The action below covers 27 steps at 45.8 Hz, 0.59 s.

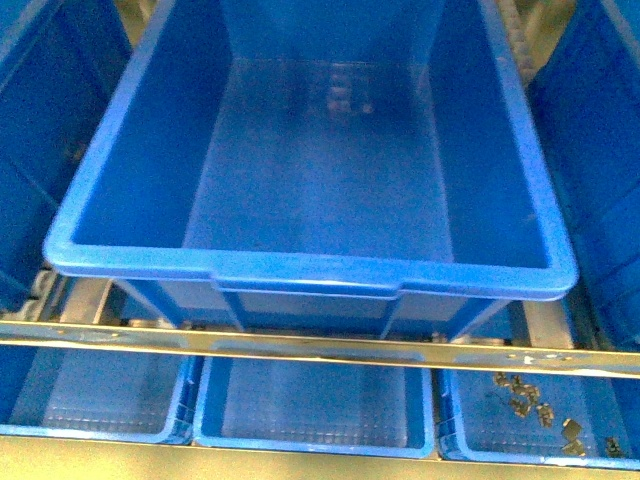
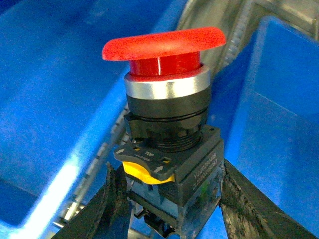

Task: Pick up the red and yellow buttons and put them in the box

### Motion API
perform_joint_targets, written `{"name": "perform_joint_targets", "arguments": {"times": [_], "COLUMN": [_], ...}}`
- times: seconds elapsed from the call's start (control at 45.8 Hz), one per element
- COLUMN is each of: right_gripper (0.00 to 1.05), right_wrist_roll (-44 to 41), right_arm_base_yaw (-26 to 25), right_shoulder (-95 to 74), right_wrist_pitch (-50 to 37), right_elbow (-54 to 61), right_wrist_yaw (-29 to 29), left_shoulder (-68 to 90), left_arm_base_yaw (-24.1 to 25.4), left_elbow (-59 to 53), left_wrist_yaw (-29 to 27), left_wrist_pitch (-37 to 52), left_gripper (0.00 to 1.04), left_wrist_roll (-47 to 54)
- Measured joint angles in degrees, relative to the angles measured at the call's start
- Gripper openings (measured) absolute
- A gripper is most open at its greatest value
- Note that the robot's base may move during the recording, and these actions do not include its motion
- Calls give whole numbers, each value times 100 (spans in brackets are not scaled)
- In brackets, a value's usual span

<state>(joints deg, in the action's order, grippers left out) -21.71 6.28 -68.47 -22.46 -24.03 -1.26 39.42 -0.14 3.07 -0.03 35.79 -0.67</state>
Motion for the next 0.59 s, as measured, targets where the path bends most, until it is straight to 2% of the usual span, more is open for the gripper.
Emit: {"name": "perform_joint_targets", "arguments": {"times": [0.066,0.59], "right_gripper": [41,41], "right_wrist_roll": [2,153], "right_arm_base_yaw": [-26,26], "right_shoulder": [70,514], "right_wrist_pitch": [26,85], "right_elbow": [42,323], "right_wrist_yaw": [0,125], "left_shoulder": [-68,-1609], "left_arm_base_yaw": [0,0], "left_elbow": [-170,-188], "left_wrist_yaw": [0,4], "left_wrist_pitch": [188,-1266], "left_gripper": [3,3], "left_wrist_roll": [2,13]}}
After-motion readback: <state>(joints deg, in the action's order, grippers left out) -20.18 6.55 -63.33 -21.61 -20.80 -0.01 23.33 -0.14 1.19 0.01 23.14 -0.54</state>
